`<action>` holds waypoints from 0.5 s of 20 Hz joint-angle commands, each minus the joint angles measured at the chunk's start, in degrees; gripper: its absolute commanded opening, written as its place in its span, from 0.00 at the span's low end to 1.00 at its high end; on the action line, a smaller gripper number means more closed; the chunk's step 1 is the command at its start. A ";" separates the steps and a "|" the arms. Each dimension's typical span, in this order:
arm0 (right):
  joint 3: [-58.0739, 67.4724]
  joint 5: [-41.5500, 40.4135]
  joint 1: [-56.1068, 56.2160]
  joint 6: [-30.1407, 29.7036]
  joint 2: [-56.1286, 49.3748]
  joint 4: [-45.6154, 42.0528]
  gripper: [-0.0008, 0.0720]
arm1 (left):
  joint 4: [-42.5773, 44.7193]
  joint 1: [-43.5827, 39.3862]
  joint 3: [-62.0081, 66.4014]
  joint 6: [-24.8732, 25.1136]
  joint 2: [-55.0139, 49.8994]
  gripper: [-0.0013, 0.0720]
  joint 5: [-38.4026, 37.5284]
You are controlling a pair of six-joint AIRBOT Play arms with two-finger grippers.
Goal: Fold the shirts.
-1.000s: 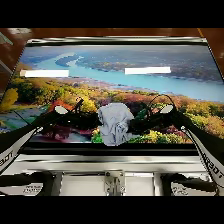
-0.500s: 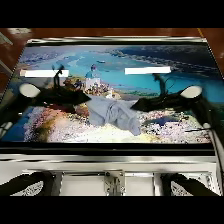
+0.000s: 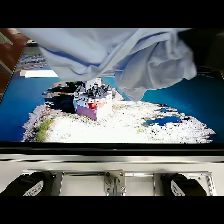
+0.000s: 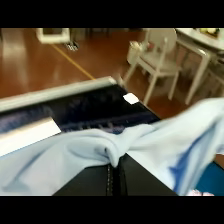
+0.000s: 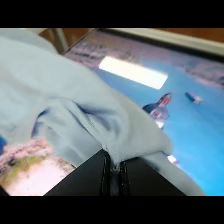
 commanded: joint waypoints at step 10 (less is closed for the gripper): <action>5.75 21.75 -0.07 5.46 -4.81 -15.47 0.11 | 12.39 -1.70 -14.01 -13.73 2.60 0.08 -25.81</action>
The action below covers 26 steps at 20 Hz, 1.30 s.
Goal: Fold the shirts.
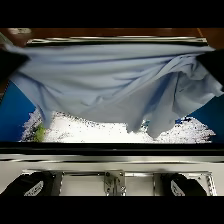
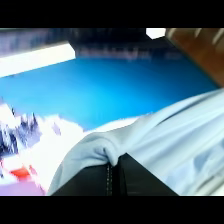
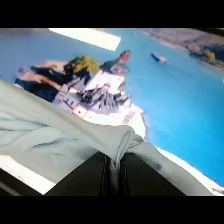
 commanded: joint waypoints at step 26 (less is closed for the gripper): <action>-8.00 -21.77 -1.64 2.64 -45.42 5.01 0.94 | -15.54 20.26 -34.40 -1.51 -31.76 0.83 16.55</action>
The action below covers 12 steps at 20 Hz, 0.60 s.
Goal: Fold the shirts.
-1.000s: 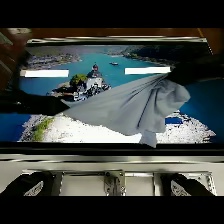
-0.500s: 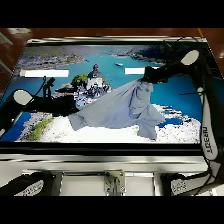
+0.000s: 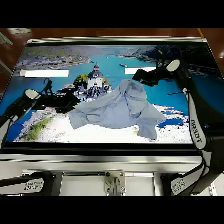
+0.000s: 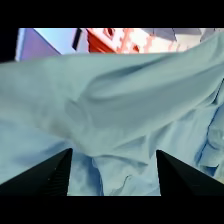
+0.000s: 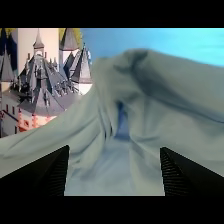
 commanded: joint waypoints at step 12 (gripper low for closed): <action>-14.08 32.02 -24.02 -0.26 11.19 -4.04 0.93 | -6.64 13.16 -16.96 14.93 0.15 0.93 -13.49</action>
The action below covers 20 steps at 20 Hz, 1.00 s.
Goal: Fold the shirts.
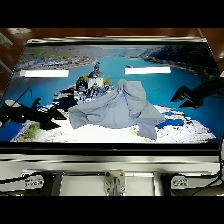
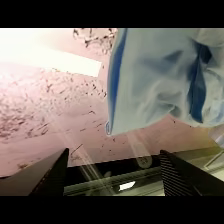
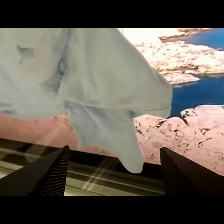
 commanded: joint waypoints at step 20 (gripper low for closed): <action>-35.06 -17.00 -0.50 -5.79 0.61 11.15 0.94 | -15.08 -9.44 -1.95 13.22 -2.38 0.08 13.07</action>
